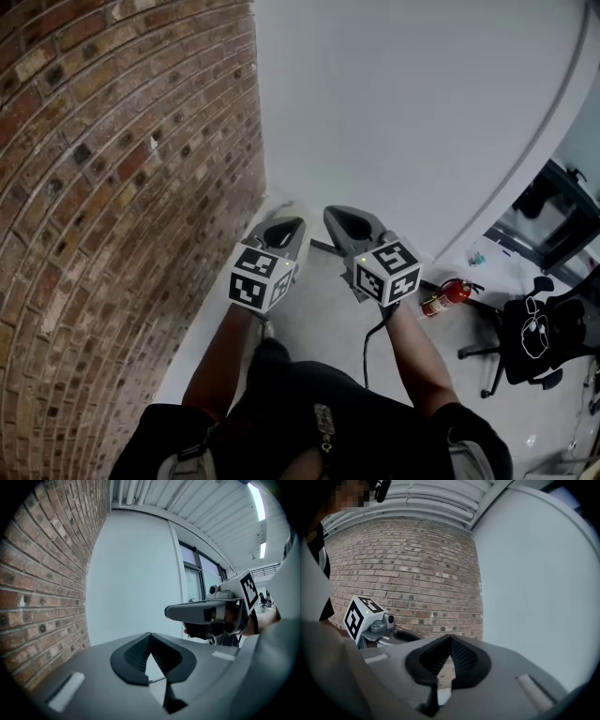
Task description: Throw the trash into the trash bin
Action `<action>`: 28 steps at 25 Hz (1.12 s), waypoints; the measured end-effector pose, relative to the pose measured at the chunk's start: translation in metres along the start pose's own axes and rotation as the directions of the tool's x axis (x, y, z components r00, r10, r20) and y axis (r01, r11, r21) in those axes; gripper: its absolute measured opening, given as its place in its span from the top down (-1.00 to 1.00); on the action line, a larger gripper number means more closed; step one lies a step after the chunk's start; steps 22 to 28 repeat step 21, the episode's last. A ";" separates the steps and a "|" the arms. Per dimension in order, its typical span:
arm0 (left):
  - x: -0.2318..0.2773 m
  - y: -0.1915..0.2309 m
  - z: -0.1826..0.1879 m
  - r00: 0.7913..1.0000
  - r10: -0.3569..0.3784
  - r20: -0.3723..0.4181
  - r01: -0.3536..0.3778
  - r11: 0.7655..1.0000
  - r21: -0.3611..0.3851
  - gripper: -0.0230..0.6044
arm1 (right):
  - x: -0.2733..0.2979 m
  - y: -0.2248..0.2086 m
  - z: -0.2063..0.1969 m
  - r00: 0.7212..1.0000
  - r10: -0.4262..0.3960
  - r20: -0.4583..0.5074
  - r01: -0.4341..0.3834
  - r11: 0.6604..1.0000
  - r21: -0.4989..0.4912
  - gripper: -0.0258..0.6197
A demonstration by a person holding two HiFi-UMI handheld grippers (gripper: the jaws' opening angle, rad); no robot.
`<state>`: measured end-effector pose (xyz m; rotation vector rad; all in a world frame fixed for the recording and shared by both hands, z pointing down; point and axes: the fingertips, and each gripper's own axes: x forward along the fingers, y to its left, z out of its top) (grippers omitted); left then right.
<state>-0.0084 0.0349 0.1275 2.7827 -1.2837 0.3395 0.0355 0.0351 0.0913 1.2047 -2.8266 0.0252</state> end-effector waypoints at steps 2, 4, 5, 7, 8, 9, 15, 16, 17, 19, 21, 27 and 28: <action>0.001 -0.003 0.002 1.000 -0.002 0.004 0.002 1.000 0.001 0.91 | -0.003 -0.001 0.002 1.000 -0.003 0.004 0.003 1.000 -0.001 0.91; 0.001 -0.006 0.004 1.000 -0.005 0.008 0.005 1.000 0.004 0.91 | -0.005 -0.003 0.003 1.000 -0.005 0.007 0.005 1.000 0.001 0.91; 0.002 -0.007 0.006 1.000 -0.006 0.009 0.006 1.000 0.006 0.91 | -0.006 -0.003 0.003 1.000 -0.005 0.008 0.005 1.000 0.003 0.91; 0.004 -0.010 0.007 1.000 -0.008 0.011 0.008 1.000 0.011 0.91 | -0.008 -0.005 0.003 1.000 -0.003 0.010 0.003 1.000 0.006 0.91; 0.004 -0.011 0.008 1.000 -0.009 0.010 0.008 1.000 0.012 0.91 | -0.008 -0.005 0.002 1.000 -0.002 0.011 0.002 1.000 0.007 0.91; 0.005 -0.012 0.008 1.000 -0.009 0.008 0.009 1.000 0.014 0.91 | -0.009 -0.006 0.002 1.000 -0.001 0.012 0.001 1.000 0.009 0.91; 0.008 -0.015 0.009 1.000 -0.005 0.005 0.005 1.000 0.019 0.91 | -0.012 -0.011 0.001 1.000 0.004 0.019 -0.004 1.000 0.019 0.91; 0.009 -0.016 0.009 1.000 -0.005 0.004 0.005 1.000 0.020 0.91 | -0.013 -0.012 0.002 1.000 0.005 0.021 -0.005 1.000 0.021 0.91; 0.009 -0.017 0.009 1.000 -0.005 0.002 0.005 1.000 0.020 0.91 | -0.014 -0.012 0.002 1.000 0.005 0.022 -0.005 1.000 0.023 0.91; 0.010 -0.019 0.009 1.000 -0.006 -0.002 0.006 1.000 0.020 0.90 | -0.016 -0.013 0.002 1.000 0.004 0.024 -0.004 1.000 0.026 0.91; 0.010 -0.021 0.009 1.000 -0.006 -0.005 0.006 1.000 0.020 0.91 | -0.018 -0.014 0.002 1.000 0.003 0.026 -0.004 1.000 0.028 0.91; 0.010 -0.021 0.009 1.000 -0.006 -0.005 0.006 1.000 0.020 0.91 | -0.018 -0.014 0.002 1.000 0.003 0.026 -0.004 1.000 0.028 0.91; 0.010 -0.021 0.009 1.000 -0.006 -0.005 0.006 1.000 0.020 0.91 | -0.018 -0.014 0.002 1.000 0.003 0.026 -0.004 1.000 0.028 0.91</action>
